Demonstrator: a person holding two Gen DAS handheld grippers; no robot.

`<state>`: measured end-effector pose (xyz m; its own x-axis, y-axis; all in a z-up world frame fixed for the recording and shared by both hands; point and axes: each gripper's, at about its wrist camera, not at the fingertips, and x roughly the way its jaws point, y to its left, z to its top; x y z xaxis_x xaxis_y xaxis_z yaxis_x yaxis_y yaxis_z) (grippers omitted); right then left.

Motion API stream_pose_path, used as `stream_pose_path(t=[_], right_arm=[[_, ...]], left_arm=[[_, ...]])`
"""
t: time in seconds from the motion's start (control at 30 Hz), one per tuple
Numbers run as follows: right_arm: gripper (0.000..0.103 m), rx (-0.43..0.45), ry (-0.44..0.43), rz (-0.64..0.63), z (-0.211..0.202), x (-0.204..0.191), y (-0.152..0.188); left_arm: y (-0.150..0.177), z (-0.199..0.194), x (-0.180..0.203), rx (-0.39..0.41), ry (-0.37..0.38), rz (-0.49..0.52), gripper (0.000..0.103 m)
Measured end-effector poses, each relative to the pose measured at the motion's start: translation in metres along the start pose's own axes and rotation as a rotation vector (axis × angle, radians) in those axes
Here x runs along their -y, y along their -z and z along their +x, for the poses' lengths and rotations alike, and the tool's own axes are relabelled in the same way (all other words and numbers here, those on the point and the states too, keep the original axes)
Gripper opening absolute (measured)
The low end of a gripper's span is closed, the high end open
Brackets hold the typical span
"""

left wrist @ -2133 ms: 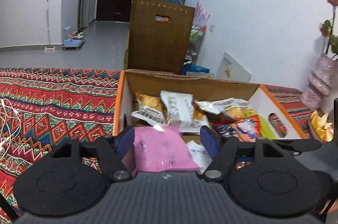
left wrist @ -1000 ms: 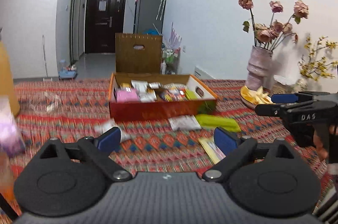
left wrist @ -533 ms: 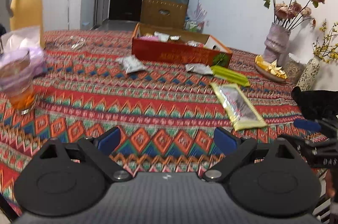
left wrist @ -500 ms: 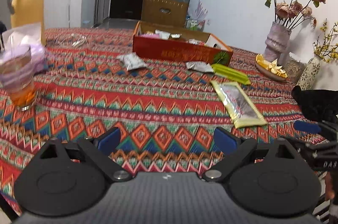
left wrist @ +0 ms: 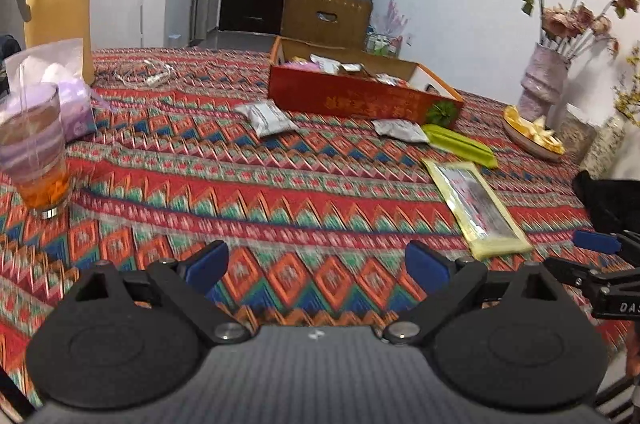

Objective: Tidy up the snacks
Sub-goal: 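Move both tools back toward the remaining white packets, then grasp a white packet with the left gripper while the right gripper grasps another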

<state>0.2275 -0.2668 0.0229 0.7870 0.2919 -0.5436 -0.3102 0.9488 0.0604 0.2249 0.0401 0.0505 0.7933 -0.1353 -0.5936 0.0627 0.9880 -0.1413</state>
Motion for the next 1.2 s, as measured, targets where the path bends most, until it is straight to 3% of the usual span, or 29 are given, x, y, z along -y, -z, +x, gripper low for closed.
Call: stream_pose_path(t=[0.13, 0.33, 0.53, 0.67, 0.9, 0.97, 1.03, 1.1, 1.2], right_arm=[[0.089, 0.002, 0.014, -0.067, 0.028, 0.002, -0.026], [0.089, -0.007, 0.004, -0.166, 0.092, 0.01, -0.077], [0.089, -0.069, -0.055, -0.183, 0.181, 0.029, -0.116], [0.088, -0.117, -0.095, -0.15, 0.23, 0.037, -0.13], [0.087, -0.149, -0.123, -0.222, 0.28, 0.039, -0.137], [0.077, -0.176, -0.16, -0.174, 0.284, 0.041, -0.136], [0.059, -0.213, -0.254, -0.148, 0.277, 0.038, -0.135], [0.058, -0.205, -0.31, -0.144, 0.268, 0.035, -0.134], [0.061, -0.164, -0.249, -0.204, 0.262, 0.029, -0.138]], left_arm=[[-0.022, 0.041, -0.005, -0.023, -0.046, 0.009, 0.097], [-0.069, 0.107, -0.012, -0.03, -0.021, 0.014, 0.097], [-0.108, 0.19, -0.018, 0.02, -0.143, 0.1, 0.096], [-0.123, 0.23, -0.037, 0.012, -0.081, 0.024, 0.096], [-0.123, 0.246, -0.048, 0.053, -0.042, 0.004, 0.094], [-0.12, 0.245, -0.048, 0.056, -0.034, 0.018, 0.09], [-0.12, 0.245, -0.046, 0.052, -0.036, 0.018, 0.086], [-0.119, 0.244, -0.046, 0.048, -0.056, 0.012, 0.081], [-0.118, 0.244, -0.048, 0.035, -0.072, 0.002, 0.076]])
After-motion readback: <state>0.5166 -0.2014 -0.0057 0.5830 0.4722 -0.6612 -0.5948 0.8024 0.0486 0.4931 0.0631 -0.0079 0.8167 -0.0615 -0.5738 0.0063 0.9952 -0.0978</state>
